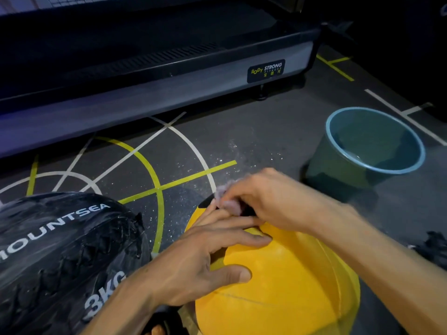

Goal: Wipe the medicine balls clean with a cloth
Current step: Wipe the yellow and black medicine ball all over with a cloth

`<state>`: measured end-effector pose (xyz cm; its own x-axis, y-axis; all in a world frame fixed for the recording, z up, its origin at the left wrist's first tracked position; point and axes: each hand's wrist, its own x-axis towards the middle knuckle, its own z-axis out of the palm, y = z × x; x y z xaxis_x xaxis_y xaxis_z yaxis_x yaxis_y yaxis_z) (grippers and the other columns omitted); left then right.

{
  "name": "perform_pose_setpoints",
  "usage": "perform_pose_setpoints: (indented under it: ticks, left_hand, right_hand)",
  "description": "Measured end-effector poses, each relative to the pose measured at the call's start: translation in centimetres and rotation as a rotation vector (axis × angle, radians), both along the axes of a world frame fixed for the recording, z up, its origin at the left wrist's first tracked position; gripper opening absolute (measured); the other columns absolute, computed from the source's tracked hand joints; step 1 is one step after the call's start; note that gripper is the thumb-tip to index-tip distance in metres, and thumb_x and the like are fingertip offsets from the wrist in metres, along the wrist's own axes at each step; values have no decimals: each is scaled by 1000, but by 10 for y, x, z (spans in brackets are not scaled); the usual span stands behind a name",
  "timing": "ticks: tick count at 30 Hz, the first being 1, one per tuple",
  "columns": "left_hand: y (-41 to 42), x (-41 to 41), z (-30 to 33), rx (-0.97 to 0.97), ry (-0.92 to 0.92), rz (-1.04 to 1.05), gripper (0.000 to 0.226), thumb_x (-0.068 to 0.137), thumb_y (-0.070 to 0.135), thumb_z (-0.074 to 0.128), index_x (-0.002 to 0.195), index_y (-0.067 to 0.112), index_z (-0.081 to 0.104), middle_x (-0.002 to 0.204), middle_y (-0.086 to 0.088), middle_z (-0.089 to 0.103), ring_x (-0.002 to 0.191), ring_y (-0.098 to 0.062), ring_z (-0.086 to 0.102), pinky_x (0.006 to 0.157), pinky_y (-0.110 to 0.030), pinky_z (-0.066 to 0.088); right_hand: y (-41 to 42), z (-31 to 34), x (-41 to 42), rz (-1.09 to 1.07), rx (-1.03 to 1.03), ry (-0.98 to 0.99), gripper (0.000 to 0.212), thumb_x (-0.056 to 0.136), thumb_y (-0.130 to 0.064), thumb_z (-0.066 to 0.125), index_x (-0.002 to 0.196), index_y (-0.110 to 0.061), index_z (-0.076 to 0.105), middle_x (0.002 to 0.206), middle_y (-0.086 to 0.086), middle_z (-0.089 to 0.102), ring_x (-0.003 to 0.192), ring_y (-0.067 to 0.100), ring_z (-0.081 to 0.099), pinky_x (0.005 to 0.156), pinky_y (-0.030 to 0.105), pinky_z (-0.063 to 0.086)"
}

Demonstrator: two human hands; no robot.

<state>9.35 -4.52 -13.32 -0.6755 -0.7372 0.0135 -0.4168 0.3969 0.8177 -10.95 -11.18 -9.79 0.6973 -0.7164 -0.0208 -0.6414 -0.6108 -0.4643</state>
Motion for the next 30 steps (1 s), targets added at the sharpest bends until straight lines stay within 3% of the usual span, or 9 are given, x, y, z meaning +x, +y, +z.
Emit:
perform_pose_setpoints:
  ticks: [4, 8, 11, 14, 16, 20, 24, 26, 30]
  left_hand:
    - [2, -2, 0, 1, 23, 3, 47, 95, 34, 73, 140, 35, 61, 159, 26, 38, 156, -6, 15, 125, -56, 0]
    - [0, 1, -2, 30, 21, 9, 47, 94, 35, 73, 140, 37, 61, 158, 26, 38, 156, -7, 15, 125, -57, 5]
    - [-1, 5, -3, 53, 11, 18, 48, 94, 38, 73, 140, 41, 60, 159, 27, 37, 156, -5, 15, 125, -57, 7]
    - [3, 5, -4, 22, 5, 36, 46, 95, 38, 70, 140, 38, 59, 160, 26, 36, 156, -7, 13, 125, -55, 1]
    - [3, 4, -5, 14, 10, 32, 46, 95, 38, 70, 140, 38, 60, 160, 25, 36, 157, -9, 13, 125, -55, 4]
    - [2, 3, -6, 15, 2, 39, 46, 93, 43, 72, 137, 45, 61, 158, 26, 39, 156, -14, 14, 121, -56, 22]
    - [5, 5, -6, 18, 12, 46, 46, 92, 40, 73, 137, 42, 63, 157, 26, 40, 154, -16, 17, 115, -46, 29]
    - [3, 5, -7, 27, 20, 49, 46, 91, 40, 73, 136, 42, 63, 157, 26, 41, 154, -15, 17, 114, -44, 29]
    - [1, 5, -7, 10, 8, 61, 43, 90, 38, 76, 131, 42, 66, 149, 26, 49, 153, -13, 20, 115, -43, 30]
  right_hand:
    - [-44, -11, -31, -317, -54, 194, 28, 93, -8, 56, 100, -28, 74, 97, 3, 76, 99, 29, 70, 83, 37, 54]
    - [-14, 19, -17, -211, -31, -190, 36, 93, -2, 57, 108, -28, 77, 99, -10, 77, 96, 4, 69, 86, 22, 51]
    - [5, -3, -21, -60, -22, -31, 35, 91, -2, 55, 104, -28, 75, 99, -7, 76, 96, 13, 71, 80, 28, 53]
    - [-21, -24, -65, -399, -62, 176, 31, 87, 0, 56, 90, -27, 70, 79, -8, 67, 89, 21, 70, 65, 21, 41]
    - [-15, -22, -73, -507, -120, -73, 36, 88, 4, 59, 99, -25, 76, 79, -14, 70, 82, 1, 68, 66, 7, 41]
    - [26, -13, -35, -80, -14, -225, 40, 94, 4, 56, 118, -21, 75, 121, -10, 73, 118, -2, 63, 105, 13, 43]
    - [-12, -25, -76, -434, -90, 63, 28, 93, -4, 58, 100, -24, 76, 89, -5, 76, 93, 19, 73, 76, 18, 46]
    - [-6, -17, -76, -531, -88, -110, 28, 96, -6, 55, 102, -24, 76, 77, -10, 73, 80, 9, 71, 69, 16, 46]
    - [38, 18, -36, -108, 161, -244, 33, 101, -4, 54, 109, -29, 75, 79, -22, 70, 75, -1, 68, 66, 14, 49]
